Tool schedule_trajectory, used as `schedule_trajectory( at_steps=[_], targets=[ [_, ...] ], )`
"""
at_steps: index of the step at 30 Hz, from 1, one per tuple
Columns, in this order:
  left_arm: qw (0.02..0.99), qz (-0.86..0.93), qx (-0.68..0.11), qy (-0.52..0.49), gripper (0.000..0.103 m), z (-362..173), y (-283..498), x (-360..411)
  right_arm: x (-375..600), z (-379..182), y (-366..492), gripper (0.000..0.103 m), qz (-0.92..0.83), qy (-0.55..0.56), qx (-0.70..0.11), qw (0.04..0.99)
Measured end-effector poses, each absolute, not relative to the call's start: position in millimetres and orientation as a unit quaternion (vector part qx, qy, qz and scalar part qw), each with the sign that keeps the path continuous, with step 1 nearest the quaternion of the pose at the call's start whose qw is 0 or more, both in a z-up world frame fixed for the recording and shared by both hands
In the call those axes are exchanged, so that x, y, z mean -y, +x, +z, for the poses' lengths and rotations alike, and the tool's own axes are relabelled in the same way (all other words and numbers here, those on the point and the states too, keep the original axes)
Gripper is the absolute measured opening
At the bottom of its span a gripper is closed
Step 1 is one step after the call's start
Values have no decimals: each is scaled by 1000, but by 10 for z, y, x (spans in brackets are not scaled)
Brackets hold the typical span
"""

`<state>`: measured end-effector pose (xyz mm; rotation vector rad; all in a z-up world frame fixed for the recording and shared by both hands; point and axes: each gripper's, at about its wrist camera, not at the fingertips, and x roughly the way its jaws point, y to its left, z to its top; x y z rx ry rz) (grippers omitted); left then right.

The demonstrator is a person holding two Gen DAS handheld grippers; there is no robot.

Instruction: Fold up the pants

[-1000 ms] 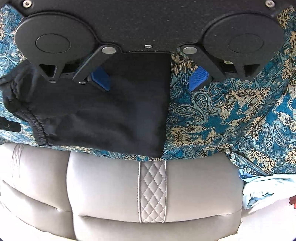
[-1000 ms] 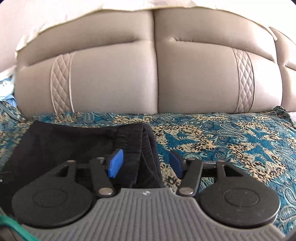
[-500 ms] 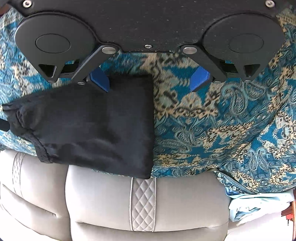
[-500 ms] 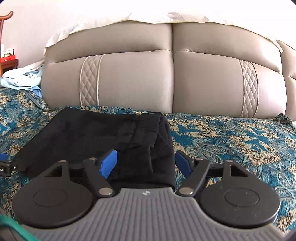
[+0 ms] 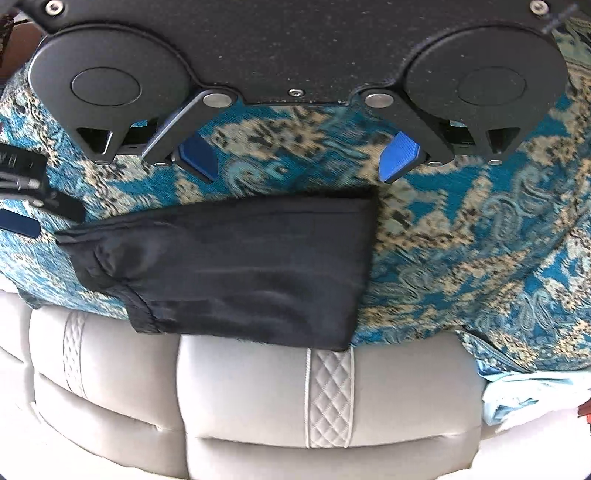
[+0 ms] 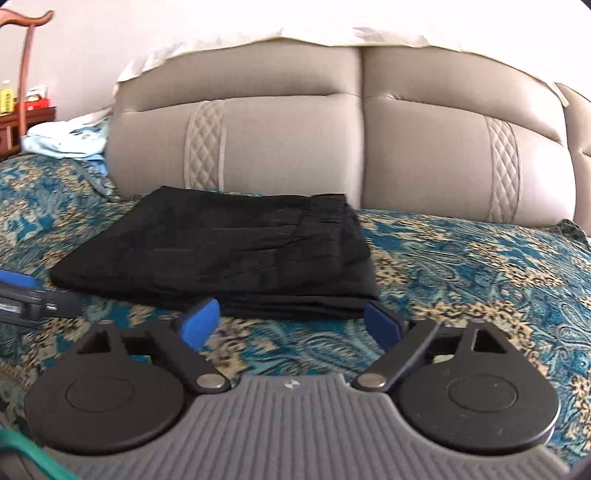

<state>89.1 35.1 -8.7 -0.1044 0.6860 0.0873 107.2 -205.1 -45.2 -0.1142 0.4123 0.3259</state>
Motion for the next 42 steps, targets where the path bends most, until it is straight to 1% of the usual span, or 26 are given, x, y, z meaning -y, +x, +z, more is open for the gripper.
schedule_trajectory(
  at_steps=[3,7,9,14,20,29,42],
  targets=[
    [937,42,-343,-53,94,-139,900,-290,1961,-500,991,103,172,-69,-202,962],
    [935,52,-347,-43,94,-190,932,-229,1879,-540,942,103,179,-79,-200,960],
    [935,59,-347,-40,98,-209,959,-216,1860,-559,935,103,178,-80,-201,960],
    [936,67,-344,-31,102,-240,981,-160,1836,-601,948,103,168,-81,-203,961],
    [936,71,-342,-33,103,-252,1007,-172,1822,-629,994,103,156,-80,-207,962],
    [938,70,-338,-31,103,-269,1022,-207,1847,-697,1105,103,147,-64,-233,959],
    [939,68,-336,-31,103,-282,1013,-216,1760,-749,1077,103,149,-76,-226,960]
  ],
)
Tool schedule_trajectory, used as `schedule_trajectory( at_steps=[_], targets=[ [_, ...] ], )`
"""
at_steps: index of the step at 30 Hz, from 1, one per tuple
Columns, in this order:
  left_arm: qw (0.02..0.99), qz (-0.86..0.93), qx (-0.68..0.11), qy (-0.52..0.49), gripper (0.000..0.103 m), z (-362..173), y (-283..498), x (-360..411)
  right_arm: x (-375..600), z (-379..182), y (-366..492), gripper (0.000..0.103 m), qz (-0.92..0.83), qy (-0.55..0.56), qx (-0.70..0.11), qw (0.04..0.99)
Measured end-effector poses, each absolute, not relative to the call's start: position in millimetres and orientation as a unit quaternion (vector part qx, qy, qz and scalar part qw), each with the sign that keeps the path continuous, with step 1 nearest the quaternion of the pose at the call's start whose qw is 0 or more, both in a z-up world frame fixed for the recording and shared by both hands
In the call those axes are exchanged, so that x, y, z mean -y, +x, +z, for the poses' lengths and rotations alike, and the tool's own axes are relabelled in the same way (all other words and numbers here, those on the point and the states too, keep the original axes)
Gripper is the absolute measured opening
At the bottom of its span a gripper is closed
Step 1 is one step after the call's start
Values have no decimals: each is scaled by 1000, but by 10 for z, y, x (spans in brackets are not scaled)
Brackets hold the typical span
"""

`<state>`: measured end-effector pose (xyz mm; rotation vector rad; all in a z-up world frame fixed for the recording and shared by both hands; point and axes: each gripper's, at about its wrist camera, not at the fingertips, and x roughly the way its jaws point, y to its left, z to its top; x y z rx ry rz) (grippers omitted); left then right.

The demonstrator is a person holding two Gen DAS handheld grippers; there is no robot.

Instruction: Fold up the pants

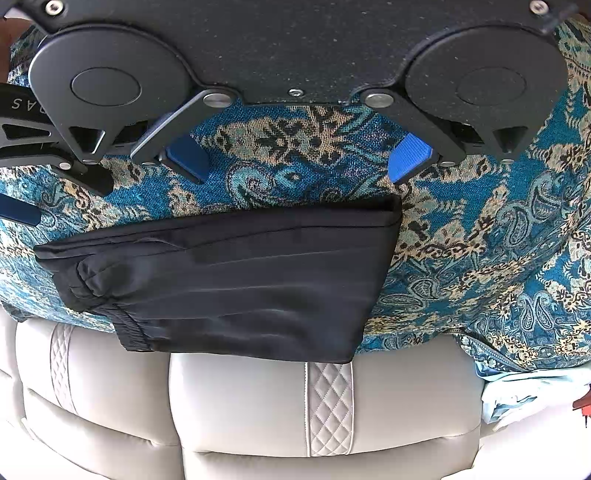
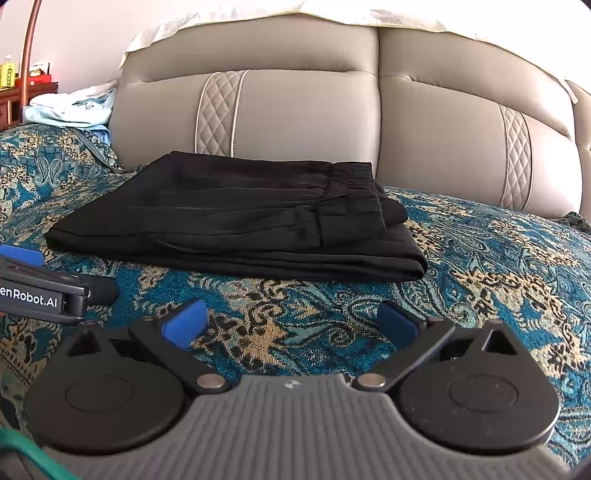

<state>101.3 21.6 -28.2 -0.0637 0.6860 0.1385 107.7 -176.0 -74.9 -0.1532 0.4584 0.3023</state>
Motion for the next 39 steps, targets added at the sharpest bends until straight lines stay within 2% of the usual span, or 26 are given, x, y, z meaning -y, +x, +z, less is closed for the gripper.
schedule_trajectory(
  at_steps=[39],
  targets=[
    [936,76,-342,-35,103,-274,1054,-207,1741,-770,1067,103,147,-78,-223,961]
  ],
)
